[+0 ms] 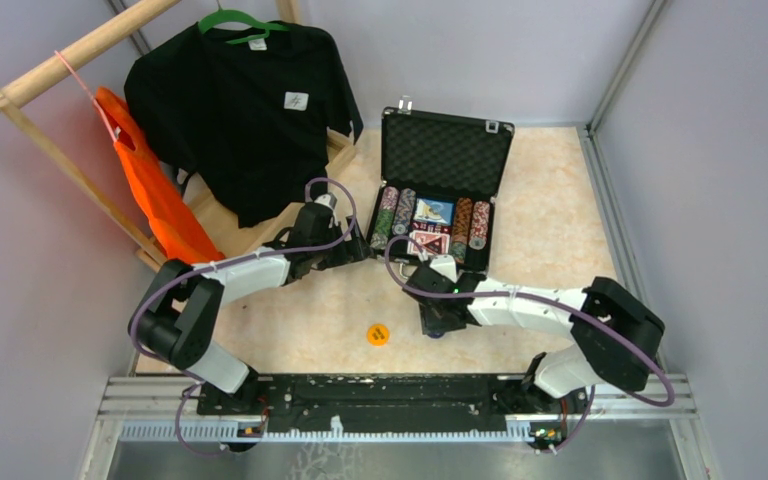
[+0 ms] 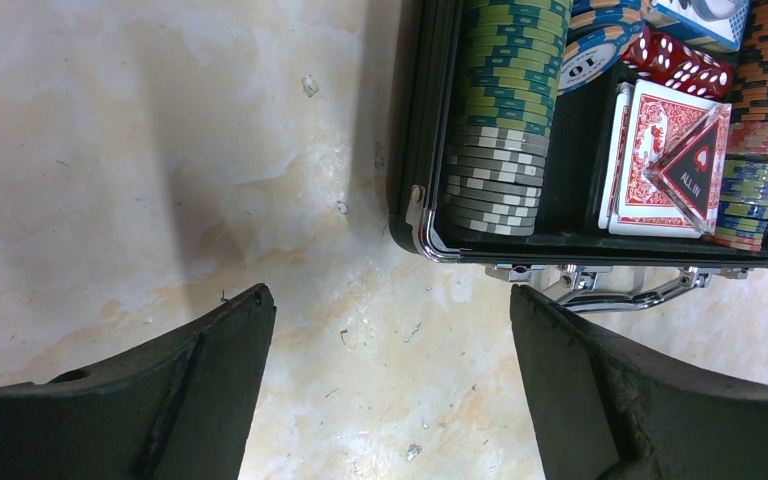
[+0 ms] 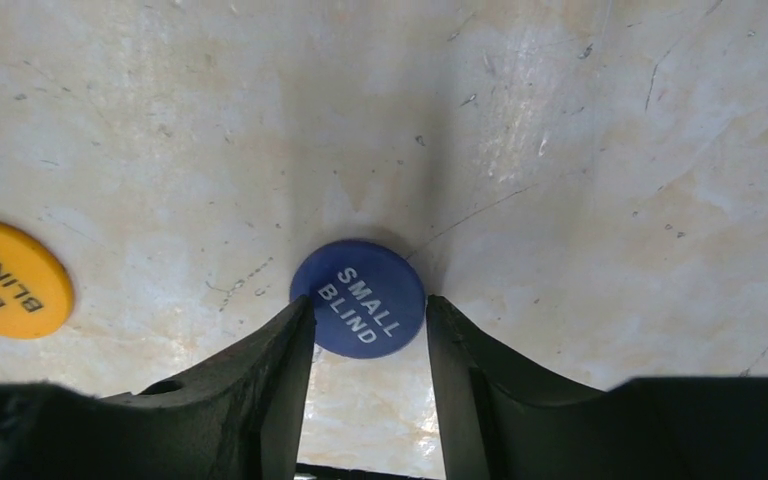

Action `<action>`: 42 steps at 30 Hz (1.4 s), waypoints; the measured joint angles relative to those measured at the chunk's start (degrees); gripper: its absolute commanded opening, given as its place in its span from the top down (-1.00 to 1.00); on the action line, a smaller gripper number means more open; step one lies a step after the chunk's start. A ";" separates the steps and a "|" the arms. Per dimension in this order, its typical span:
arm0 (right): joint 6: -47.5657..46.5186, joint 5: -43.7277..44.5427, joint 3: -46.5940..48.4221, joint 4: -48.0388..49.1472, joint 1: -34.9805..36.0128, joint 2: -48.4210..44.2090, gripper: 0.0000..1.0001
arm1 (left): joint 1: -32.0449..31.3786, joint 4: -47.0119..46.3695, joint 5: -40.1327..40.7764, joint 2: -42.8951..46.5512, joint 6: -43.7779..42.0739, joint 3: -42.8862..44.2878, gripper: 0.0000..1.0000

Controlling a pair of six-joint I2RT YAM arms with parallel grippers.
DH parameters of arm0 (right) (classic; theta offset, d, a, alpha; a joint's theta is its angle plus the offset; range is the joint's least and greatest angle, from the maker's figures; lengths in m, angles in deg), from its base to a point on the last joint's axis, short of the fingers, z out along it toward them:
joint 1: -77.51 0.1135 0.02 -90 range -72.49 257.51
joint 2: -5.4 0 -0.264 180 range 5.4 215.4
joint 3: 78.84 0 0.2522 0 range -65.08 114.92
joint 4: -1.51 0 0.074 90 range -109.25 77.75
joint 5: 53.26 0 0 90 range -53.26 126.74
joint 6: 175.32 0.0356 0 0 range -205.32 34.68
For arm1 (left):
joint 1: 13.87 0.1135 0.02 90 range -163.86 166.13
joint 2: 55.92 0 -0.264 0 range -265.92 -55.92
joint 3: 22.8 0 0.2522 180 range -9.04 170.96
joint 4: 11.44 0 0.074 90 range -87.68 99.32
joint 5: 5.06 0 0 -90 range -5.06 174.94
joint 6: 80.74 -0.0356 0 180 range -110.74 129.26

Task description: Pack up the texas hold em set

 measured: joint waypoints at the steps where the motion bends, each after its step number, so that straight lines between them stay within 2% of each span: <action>1: -0.04 -0.02 0.07 0.04 0.00 -0.46 0.12 | 0.00 0.00 0.00 0.00 0.00 0.00 -0.84; 6: -0.15 -0.20 0.44 0.09 0.00 -0.98 0.11 | 0.00 0.00 0.00 0.00 0.00 0.00 -0.84; 10: -0.26 -0.20 0.55 -0.07 0.00 -0.98 -0.23 | 0.00 0.00 0.00 0.00 0.00 0.00 -0.84; 13: -1.20 -0.07 1.73 -0.70 0.00 -0.68 -0.31 | 0.00 0.00 0.02 0.00 0.00 0.00 -0.84; 24: -2.14 1.38 6.01 -2.89 0.63 4.57 -0.36 | 0.00 0.00 0.00 -0.22 0.00 0.00 -0.84; 33: -1.90 0.79 5.86 -2.93 1.09 5.57 -0.18 | 0.00 0.00 -0.02 -0.48 0.00 0.00 -0.84; 42: -0.15 -0.26 4.74 -1.70 3.52 5.55 -0.17 | 0.00 -0.04 -0.55 -0.57 0.00 0.00 -0.84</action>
